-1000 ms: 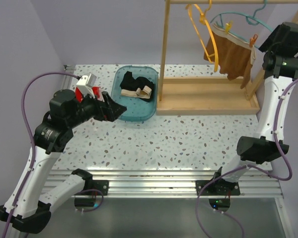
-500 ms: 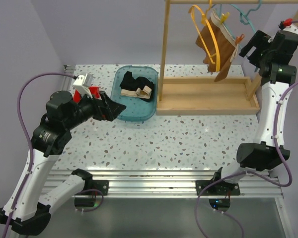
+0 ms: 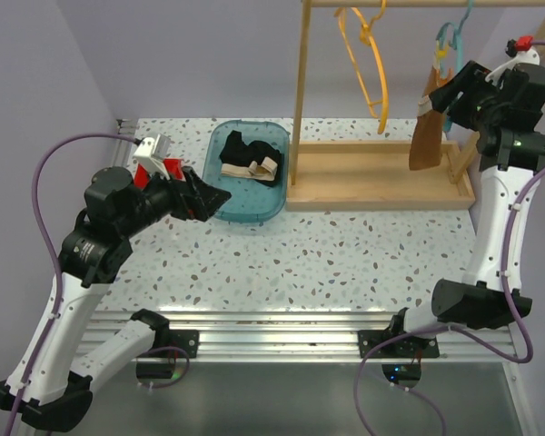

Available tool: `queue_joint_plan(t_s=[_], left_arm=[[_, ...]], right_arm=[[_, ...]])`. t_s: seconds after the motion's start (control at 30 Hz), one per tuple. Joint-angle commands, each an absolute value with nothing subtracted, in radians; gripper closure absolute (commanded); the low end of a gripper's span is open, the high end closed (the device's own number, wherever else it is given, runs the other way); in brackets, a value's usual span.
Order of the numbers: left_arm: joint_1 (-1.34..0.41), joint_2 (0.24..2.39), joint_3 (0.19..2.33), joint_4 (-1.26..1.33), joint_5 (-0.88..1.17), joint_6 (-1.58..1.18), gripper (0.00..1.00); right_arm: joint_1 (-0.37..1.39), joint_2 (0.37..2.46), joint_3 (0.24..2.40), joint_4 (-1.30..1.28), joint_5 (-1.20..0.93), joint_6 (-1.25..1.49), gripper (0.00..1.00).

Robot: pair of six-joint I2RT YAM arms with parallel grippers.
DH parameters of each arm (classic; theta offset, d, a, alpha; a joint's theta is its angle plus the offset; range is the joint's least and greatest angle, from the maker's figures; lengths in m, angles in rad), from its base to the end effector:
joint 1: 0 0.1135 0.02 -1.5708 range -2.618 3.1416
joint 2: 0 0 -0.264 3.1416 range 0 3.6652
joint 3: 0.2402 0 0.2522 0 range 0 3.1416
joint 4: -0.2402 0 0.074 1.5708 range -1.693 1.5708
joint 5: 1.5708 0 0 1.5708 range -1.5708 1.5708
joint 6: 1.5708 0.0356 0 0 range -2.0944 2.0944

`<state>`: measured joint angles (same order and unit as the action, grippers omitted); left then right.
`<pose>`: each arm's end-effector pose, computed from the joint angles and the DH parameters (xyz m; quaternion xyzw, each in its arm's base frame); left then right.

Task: Remove the underwear clipped to the hanger

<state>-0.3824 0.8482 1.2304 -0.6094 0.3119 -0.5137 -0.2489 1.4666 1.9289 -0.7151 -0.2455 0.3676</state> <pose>0.1401 -0.0681 0.4343 0.0457 0.7779 -0.3759 0.5015 0.2833 -0.0631 0.5119 0.1666 0.7704 0.1327 0.6009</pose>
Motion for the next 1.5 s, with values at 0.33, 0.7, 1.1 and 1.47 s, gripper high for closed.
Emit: queue_joint_plan(t_s=[0.33,0.7,1.1,1.47], left_arm=[[-0.383,0.81,1.201,-0.574,0.336,-0.509,0.0],[-0.382,0.805,1.19,-0.563,0.341,-0.506,0.0],[-0.383,0.784,1.184,-0.577,0.324,-0.494,0.0],[-0.383,0.802,1.184,-0.552,0.334,-0.497,0.0]], right_arm=[[-0.244,1.512,2.121,-0.88,-0.143,0.321,0.59],[-0.129,1.585,2.239,-0.972,0.07,0.189,0.43],[-0.101,1.635,2.26,-0.996,0.123,0.172,0.78],[-0.092,1.628,2.388,-0.997,0.077,0.186,1.0]])
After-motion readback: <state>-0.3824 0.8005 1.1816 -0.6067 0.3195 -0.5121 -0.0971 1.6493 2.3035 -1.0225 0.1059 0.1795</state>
